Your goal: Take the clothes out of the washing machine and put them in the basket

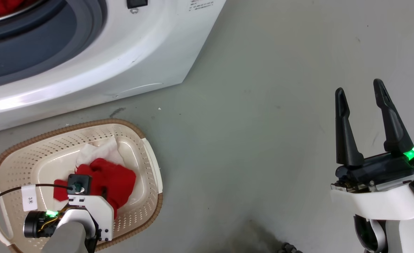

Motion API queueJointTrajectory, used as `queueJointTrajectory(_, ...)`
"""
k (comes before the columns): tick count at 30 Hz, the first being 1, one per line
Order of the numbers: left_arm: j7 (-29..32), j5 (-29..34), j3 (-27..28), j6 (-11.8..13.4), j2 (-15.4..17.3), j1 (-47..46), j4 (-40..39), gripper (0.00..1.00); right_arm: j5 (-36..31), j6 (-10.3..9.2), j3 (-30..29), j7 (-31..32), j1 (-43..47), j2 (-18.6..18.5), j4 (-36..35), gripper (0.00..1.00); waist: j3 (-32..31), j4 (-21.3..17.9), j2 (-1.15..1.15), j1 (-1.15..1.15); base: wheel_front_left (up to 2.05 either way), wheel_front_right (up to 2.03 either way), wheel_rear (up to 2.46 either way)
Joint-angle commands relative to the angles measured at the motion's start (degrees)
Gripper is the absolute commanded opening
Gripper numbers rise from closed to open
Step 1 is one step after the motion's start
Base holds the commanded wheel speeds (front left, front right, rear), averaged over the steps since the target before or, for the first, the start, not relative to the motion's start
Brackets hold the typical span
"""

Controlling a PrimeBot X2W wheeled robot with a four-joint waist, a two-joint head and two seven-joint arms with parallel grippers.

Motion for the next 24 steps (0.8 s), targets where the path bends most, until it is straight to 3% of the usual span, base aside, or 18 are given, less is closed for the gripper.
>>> queueJointTrajectory(1,-0.5,0.2,-0.2,0.3,0.0,0.1,0.3,1.00,-0.2,-0.02,0.0,-0.1,-0.2,0.0,0.2,1.00,-1.0,0.4,0.00,0.00,0.00,0.00,0.00)
queueJointTrajectory(10,-2.9,-1.1,0.0,0.1,-2.2,4.3,-1.9,1.00,-1.6,-0.02,0.0,-0.1,2.7,0.0,1.5,1.00,-8.4,2.6,0.00,0.00,0.00,0.00,0.00)
queueJointTrajectory(24,-3.0,1.0,4.3,3.5,-4.1,16.9,-25.8,1.00,-3.9,-0.02,-0.2,-0.1,8.4,0.0,2.8,1.00,-19.9,6.1,0.00,0.00,0.00,0.00,0.00)
